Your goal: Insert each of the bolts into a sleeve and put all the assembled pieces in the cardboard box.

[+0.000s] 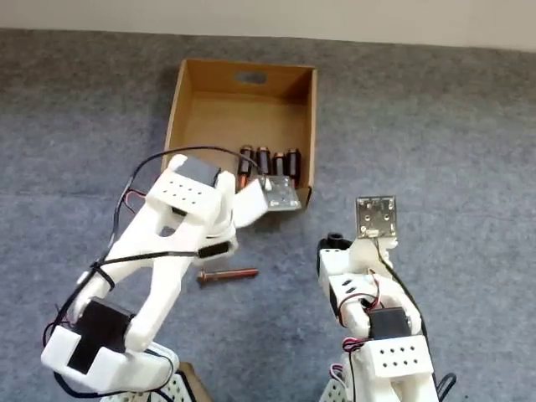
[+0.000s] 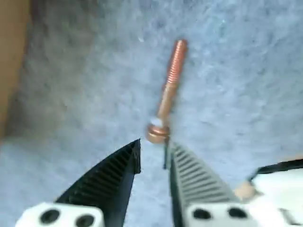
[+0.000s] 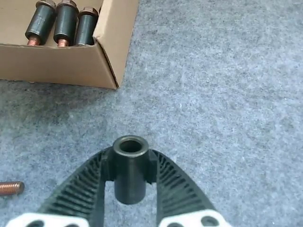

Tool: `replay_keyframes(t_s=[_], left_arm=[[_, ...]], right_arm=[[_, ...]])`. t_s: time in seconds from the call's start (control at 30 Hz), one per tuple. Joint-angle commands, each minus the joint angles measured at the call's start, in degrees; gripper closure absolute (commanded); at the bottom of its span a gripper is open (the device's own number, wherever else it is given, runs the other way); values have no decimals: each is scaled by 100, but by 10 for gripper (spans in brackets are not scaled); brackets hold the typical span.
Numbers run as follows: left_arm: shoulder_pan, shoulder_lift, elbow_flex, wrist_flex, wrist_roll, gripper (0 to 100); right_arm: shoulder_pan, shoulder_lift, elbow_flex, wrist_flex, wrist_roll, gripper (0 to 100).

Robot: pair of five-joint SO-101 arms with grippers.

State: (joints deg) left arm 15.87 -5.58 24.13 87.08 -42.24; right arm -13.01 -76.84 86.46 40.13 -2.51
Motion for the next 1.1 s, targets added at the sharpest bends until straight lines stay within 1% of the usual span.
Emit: replay_keyframes(t_s=[0.0,0.1,0.3,0.37,0.43,0.53,0.67,0.8,0.87,0.93,1.07], left_arm=[[-48,-189,101,193,914,950],[31,-189,752,35,958,950],[470,-224,1727,-1152,1002,950],[514,-215,1859,-1521,1011,944],[488,-215,1903,-1820,1231,929],[286,-242,1895,-2127,1556,909],[-57,-242,1895,-2514,1618,902],[-558,-242,1895,-3095,1644,902],[-787,-233,1903,-3429,1934,902],[-901,-242,1903,-3648,2382,902],[-840,-251,1895,-3719,3209,902]], right_arm=[[-4,-84,-40,-101,-26,993],[-4,-84,-40,-101,-26,993],[-4,-84,-48,-101,-26,993],[-4,-84,-48,-101,-26,993],[4,-84,-40,-101,-26,993],[4,-84,-40,-101,-26,993],[4,-84,-40,-101,-26,993],[4,-84,-40,-101,-26,993],[4,-84,-40,-101,-26,993],[4,-84,-40,-101,-26,993],[4,-84,-40,-101,-26,993]])
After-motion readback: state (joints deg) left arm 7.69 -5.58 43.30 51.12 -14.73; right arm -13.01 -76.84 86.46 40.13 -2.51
